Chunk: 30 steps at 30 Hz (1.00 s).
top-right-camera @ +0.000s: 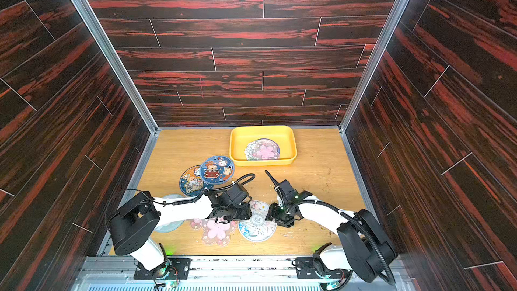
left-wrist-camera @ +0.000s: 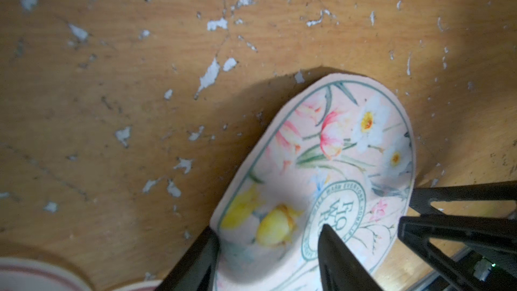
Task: Put the coasters into the storage box
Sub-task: Pick up the coaster from the center of the board.
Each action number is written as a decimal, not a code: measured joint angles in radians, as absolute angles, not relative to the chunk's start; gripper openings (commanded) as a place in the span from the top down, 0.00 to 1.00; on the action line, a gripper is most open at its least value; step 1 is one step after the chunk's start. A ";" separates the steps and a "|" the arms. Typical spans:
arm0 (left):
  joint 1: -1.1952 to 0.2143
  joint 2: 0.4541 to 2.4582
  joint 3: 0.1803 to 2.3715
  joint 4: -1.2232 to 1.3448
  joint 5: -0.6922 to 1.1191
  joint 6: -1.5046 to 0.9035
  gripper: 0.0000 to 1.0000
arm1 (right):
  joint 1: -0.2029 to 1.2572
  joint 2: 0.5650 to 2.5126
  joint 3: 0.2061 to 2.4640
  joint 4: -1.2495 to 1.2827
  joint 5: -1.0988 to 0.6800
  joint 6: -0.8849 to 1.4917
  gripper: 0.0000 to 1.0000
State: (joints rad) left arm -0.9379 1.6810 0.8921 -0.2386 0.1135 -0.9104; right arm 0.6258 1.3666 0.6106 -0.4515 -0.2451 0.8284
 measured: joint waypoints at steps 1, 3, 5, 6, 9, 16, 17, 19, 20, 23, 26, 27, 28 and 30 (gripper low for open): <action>-0.938 1.681 0.892 -0.239 0.114 -0.911 0.46 | 0.626 1.369 0.612 -0.452 -0.245 0.829 0.42; -0.938 1.682 0.892 -0.239 0.115 -0.915 0.51 | 0.627 1.369 0.613 -0.452 -0.245 0.830 0.42; -0.938 1.683 0.890 -0.239 0.117 -0.918 0.56 | 0.628 1.371 0.613 -0.447 -0.246 0.832 0.42; -0.939 1.684 0.890 -0.241 0.120 -0.919 0.59 | 0.629 1.372 0.613 -0.443 -0.248 0.833 0.42; -0.940 1.689 0.890 -0.240 0.126 -0.925 0.72 | 0.630 1.373 0.614 -0.439 -0.250 0.834 0.42; -0.943 1.690 0.892 -0.238 0.141 -0.937 0.95 | 0.634 1.373 0.617 -0.435 -0.244 0.833 0.39; -0.943 1.690 0.894 -0.239 0.141 -0.938 0.97 | 0.633 1.373 0.620 -0.437 -0.242 0.833 0.37; -0.941 1.687 0.899 -0.243 0.142 -0.936 0.98 | 0.631 1.371 0.624 -0.439 -0.239 0.832 0.33; -0.937 1.684 0.902 -0.246 0.142 -0.936 0.99 | 0.627 1.369 0.628 -0.442 -0.237 0.832 0.30; -0.923 1.662 0.916 -0.262 0.145 -0.933 1.00 | 0.612 1.353 0.637 -0.452 -0.232 0.825 0.23; -0.895 1.632 0.952 -0.294 0.146 -0.917 1.00 | 0.590 1.319 0.651 -0.467 -0.232 0.810 0.15; -0.884 1.622 0.972 -0.308 0.146 -0.908 1.00 | 0.582 1.306 0.659 -0.476 -0.230 0.806 0.13; -0.871 1.612 1.001 -0.325 0.146 -0.896 1.00 | 0.573 1.293 0.670 -0.486 -0.228 0.803 0.12; -0.851 1.600 1.058 -0.351 0.146 -0.874 1.00 | 0.559 1.275 0.692 -0.501 -0.225 0.795 0.10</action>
State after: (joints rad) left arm -0.8509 1.6001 1.0584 -0.3508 0.1463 -0.8738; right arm 0.5591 1.2747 0.6922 -0.5014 -0.2249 0.7952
